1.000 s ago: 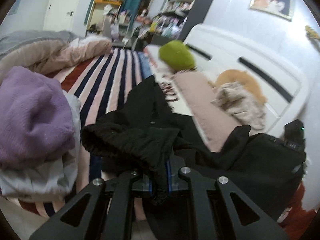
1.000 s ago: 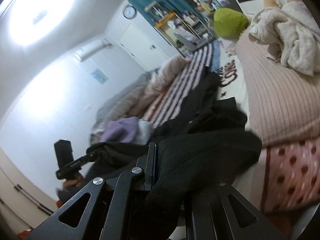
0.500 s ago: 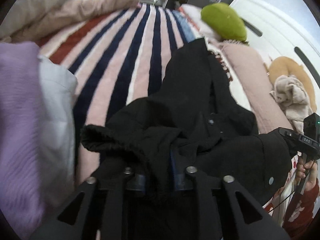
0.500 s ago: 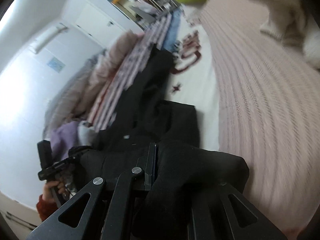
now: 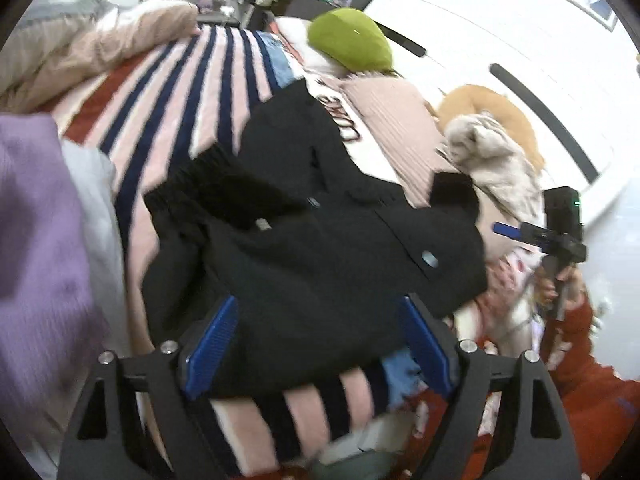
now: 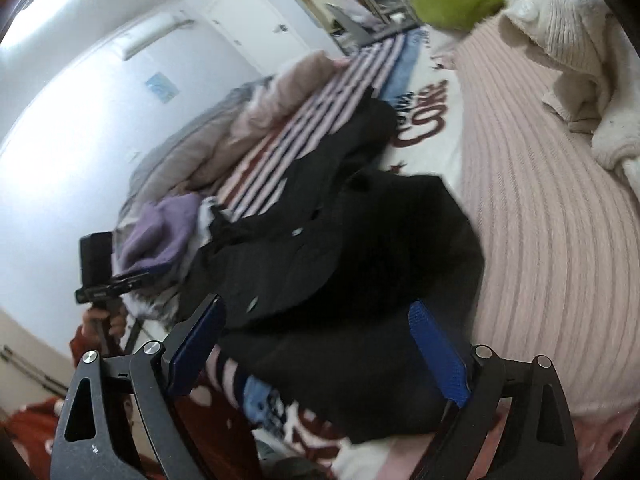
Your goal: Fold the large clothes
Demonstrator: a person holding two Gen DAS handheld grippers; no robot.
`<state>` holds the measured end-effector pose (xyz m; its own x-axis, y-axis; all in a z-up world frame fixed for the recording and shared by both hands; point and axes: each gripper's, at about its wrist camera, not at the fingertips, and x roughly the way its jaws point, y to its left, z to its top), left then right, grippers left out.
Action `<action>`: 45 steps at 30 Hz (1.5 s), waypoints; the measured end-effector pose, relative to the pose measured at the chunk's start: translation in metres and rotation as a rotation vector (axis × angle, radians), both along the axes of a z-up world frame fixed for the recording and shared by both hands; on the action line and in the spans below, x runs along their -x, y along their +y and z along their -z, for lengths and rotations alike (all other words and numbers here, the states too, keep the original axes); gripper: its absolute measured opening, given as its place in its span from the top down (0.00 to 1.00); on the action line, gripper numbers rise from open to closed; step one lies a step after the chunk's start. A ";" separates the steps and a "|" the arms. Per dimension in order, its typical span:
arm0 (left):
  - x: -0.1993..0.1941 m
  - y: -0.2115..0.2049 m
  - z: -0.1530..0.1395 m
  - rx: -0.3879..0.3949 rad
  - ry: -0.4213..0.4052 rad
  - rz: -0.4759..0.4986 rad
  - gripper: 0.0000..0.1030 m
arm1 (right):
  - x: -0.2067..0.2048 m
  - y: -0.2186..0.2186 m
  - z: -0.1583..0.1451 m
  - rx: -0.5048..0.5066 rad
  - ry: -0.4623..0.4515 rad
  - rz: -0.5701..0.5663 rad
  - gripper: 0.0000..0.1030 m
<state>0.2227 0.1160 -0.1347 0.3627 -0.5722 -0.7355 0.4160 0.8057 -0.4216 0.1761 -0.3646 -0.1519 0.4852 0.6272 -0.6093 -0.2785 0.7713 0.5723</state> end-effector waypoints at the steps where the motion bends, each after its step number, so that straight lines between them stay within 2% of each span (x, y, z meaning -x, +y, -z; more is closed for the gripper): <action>1: 0.006 -0.001 0.005 -0.005 0.006 0.002 0.22 | 0.005 0.002 0.001 -0.003 -0.001 -0.013 0.23; 3: 0.011 -0.006 0.021 -0.004 0.031 0.003 0.24 | 0.012 0.008 0.011 -0.001 0.015 -0.031 0.54; 4: 0.011 -0.010 0.033 0.019 0.066 0.018 0.28 | 0.012 0.012 0.019 -0.006 0.035 -0.037 0.62; 5: 0.012 -0.014 0.042 0.041 0.097 0.040 0.47 | 0.010 0.015 0.028 -0.015 0.054 -0.044 0.74; 6: 0.013 -0.020 0.053 0.060 0.137 0.068 0.63 | 0.006 0.019 0.038 -0.025 0.080 -0.053 0.78; 7: 0.013 -0.026 0.064 0.058 0.169 0.088 0.67 | 0.001 0.024 0.046 -0.034 0.099 -0.061 0.83; 9: 0.014 -0.039 0.080 0.022 0.205 0.107 0.67 | -0.011 0.035 0.059 -0.036 0.136 -0.083 0.87; 12: 0.001 -0.047 0.084 0.007 0.192 0.082 0.67 | -0.036 0.051 0.066 0.009 0.170 -0.103 0.87; 16: -0.031 -0.039 0.052 0.060 0.087 0.028 0.66 | -0.076 0.053 0.061 -0.001 0.177 -0.084 0.84; 19: -0.067 -0.030 0.034 0.011 0.018 -0.031 0.63 | -0.108 0.046 0.052 0.039 0.152 -0.022 0.84; 21: -0.092 -0.022 0.029 -0.026 -0.023 -0.106 0.47 | -0.128 0.036 0.051 0.068 0.147 0.035 0.84; 23: -0.116 -0.012 0.030 -0.089 -0.071 -0.204 0.39 | -0.142 0.031 0.051 0.145 0.132 0.089 0.84; 24: -0.127 -0.005 0.031 -0.123 -0.081 -0.256 0.33 | -0.148 0.028 0.053 0.199 0.128 0.112 0.81; 25: -0.137 0.000 0.035 -0.150 -0.075 -0.295 0.32 | -0.150 0.025 0.055 0.232 0.124 0.125 0.78; 28: -0.149 0.009 0.044 -0.129 -0.009 -0.282 0.31 | -0.142 0.015 0.053 0.253 0.099 0.152 0.61; 30: -0.142 0.010 0.046 -0.156 -0.018 -0.261 0.27 | -0.126 0.006 0.044 0.233 0.064 0.162 0.47; 32: -0.130 0.011 0.043 -0.172 -0.037 -0.248 0.26 | -0.109 -0.002 0.036 0.231 0.031 0.170 0.47; 35: -0.108 0.018 0.027 -0.101 -0.061 -0.209 0.25 | -0.077 -0.015 0.026 0.193 0.007 0.181 0.46; 38: -0.092 0.013 0.014 -0.074 -0.076 -0.153 0.21 | -0.055 -0.019 0.019 0.197 0.004 0.175 0.46; 41: -0.076 0.007 0.009 -0.099 -0.091 -0.113 0.16 | -0.041 -0.016 0.017 0.249 -0.007 0.168 0.46; 45: -0.067 0.006 0.043 -0.190 -0.012 -0.151 0.15 | -0.028 -0.010 0.026 0.248 0.016 0.147 0.45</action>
